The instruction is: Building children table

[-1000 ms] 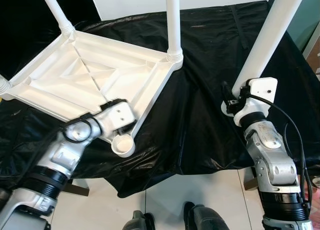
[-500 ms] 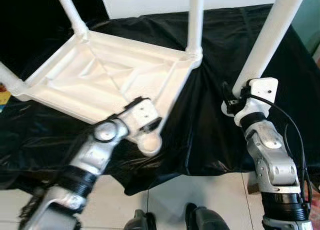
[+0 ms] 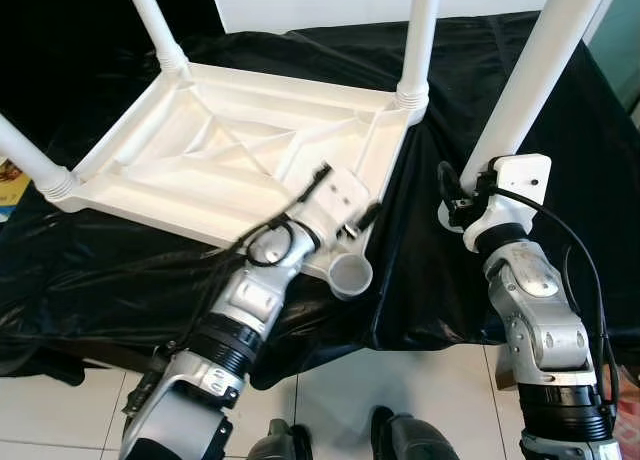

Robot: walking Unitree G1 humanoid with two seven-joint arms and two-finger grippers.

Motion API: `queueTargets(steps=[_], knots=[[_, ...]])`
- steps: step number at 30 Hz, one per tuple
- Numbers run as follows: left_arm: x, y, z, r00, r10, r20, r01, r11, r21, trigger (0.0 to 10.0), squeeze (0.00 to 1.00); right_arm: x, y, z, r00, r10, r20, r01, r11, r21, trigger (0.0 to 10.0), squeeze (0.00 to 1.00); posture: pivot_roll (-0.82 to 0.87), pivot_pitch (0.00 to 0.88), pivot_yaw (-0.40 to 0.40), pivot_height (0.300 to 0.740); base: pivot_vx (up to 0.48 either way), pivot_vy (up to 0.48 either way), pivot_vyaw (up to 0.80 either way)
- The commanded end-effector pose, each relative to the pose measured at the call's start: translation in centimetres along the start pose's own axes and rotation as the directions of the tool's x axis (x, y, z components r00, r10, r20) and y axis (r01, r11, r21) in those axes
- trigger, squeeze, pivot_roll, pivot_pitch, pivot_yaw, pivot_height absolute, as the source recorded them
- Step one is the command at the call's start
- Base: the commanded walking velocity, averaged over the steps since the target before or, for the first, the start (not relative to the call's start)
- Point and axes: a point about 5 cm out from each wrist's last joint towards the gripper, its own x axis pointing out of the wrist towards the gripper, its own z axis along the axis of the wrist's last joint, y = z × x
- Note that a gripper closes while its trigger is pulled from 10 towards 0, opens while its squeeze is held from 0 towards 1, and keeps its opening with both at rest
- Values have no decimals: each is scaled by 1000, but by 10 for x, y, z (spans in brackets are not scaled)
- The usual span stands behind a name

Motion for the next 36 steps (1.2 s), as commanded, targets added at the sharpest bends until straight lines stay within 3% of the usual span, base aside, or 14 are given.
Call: queueTargets(steps=[1, 3, 5, 6, 8, 9, 10, 11, 16, 18, 23, 27, 32, 36], knots=[[-8, 5, 3, 998, -56, 35, 57, 998, -21, 10000, 0, -2, 1, 2, 1000, -1, 16, 1, 1000, 8, 10000, 0, -140, 215, 79, 740, 0, 0, 0], [-19, 9, 8, 986, -151, 70, 152, 988, -8, 10000, 0, -2, 1, 2, 1000, -2, 15, 1, 1000, 7, 10000, 0, -137, 217, 80, 740, 0, 0, 0], [-35, 5, 9, 949, -304, 82, 309, 950, -51, 10000, 0, -2, 0, 2, 1000, -3, 15, 3, 1000, 5, 10000, 0, -131, 220, 79, 740, 0, 0, 0], [-35, 5, 9, 949, -304, 82, 309, 950, -51, 10000, 0, -2, 0, 2, 1000, -3, 15, 3, 1000, 5, 10000, 0, -131, 220, 79, 740, 0, 0, 0], [-52, -5, 6, 887, -457, 65, 461, 886, -52, 10000, 0, -2, 0, 2, 1000, -3, 15, 3, 1000, 3, 10000, 0, -131, 220, 80, 740, 0, 0, 0], [-52, -5, 6, 887, -457, 65, 461, 886, -52, 10000, 0, -2, 0, 2, 1000, -3, 15, 3, 1000, 3, 10000, 0, -131, 220, 80, 740, 0, 0, 0], [-63, -10, 3, 841, -540, 37, 541, 840, -41, 10000, 0, -2, 0, 2, 1000, -2, 15, 2, 1000, 2, 10000, 0, -131, 221, 79, 740, 0, 0, 0], [-83, -17, -3, 747, -664, -28, 663, 748, -44, 10000, 0, -2, -1, 2, 1000, -2, 16, 2, 1000, 0, 10000, 0, -132, 221, 79, 740, 0, 0, 0], [-99, -19, -13, 651, -747, -136, 739, 664, -112, 10000, 0, -2, -3, 3, 1000, -3, 16, 3, 1000, -4, 10000, 0, -135, 222, 76, 740, 0, 0, 0], [-102, -17, -15, 639, -752, -163, 745, 658, -110, 10000, 0, -2, -3, 3, 1000, -2, 16, 2, 1000, -5, 10000, 0, -138, 221, 73, 740, 0, 0, 0], [-108, -4, -26, 658, -712, -246, 713, 694, -104, 10000, 0, -3, -4, 4, 1000, -1, 17, 1, 1000, -11, 10000, 0, -141, 218, 69, 740, 0, 0, 0], [-112, 13, -34, 699, -641, -317, 653, 753, -84, 10000, 0, -3, -5, 4, 1000, 2, 19, -2, 1000, -14, 10000, 0, -142, 212, 64, 740, 0, 0, 0], [-120, 27, -38, 706, -602, -374, 614, 783, -102, 10000, 0, -2, -4, 4, 1000, 10, 17, -10, 1000, -15, 10000, 0, -137, 208, 59, 740, 0, 0, 0], [-120, 34, -53, 721, -534, -442, 544, 831, -116, 10000, 0, -1, -2, 3, 1000, 24, 15, -24, 1000, -14, 10000, 0, -133, 204, 55, 740, 0, 0, 0]])
